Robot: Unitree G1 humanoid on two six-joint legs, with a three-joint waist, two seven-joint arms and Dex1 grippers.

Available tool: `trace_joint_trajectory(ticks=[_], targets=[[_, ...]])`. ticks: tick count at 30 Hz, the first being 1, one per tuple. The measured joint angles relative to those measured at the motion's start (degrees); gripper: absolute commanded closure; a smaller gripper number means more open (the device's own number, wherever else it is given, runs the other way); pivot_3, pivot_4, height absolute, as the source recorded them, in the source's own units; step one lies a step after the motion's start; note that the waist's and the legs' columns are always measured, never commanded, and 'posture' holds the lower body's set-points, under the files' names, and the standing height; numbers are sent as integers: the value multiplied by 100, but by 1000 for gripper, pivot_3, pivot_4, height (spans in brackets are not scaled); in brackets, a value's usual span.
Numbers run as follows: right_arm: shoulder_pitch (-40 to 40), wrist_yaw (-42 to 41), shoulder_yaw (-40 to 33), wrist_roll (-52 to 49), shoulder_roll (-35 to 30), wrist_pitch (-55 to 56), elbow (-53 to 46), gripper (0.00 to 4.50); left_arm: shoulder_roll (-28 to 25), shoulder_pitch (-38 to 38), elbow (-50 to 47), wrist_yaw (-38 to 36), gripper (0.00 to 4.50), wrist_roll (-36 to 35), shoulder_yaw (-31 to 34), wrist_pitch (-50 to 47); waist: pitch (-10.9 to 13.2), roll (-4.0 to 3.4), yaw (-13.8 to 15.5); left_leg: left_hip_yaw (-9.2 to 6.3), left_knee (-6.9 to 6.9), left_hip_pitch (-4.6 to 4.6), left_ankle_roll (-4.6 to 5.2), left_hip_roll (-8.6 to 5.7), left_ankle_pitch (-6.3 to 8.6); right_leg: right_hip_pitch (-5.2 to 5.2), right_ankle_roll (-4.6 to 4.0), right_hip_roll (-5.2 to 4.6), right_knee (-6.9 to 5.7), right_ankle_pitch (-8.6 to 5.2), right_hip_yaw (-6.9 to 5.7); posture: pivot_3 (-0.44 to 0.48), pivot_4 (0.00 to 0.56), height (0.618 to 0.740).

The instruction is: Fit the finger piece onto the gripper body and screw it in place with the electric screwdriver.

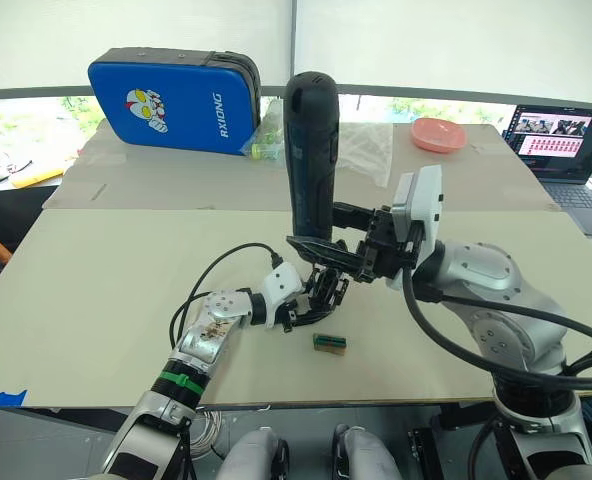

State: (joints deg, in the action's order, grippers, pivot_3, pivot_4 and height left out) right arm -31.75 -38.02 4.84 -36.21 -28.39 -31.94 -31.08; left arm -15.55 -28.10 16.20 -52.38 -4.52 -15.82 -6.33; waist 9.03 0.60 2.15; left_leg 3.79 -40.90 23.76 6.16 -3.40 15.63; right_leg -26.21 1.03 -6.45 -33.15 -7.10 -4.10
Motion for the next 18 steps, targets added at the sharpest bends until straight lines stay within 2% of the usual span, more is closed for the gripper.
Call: trace_joint_trajectory(ticks=[18], targets=[[41,-142,1,192,181,20,78,2619,4,22,-12,17,2231,-6,1,2,0,0,-1,0,0,0,-4,0,-2,-1,0,2,-1,0,-1,0,150,740]])
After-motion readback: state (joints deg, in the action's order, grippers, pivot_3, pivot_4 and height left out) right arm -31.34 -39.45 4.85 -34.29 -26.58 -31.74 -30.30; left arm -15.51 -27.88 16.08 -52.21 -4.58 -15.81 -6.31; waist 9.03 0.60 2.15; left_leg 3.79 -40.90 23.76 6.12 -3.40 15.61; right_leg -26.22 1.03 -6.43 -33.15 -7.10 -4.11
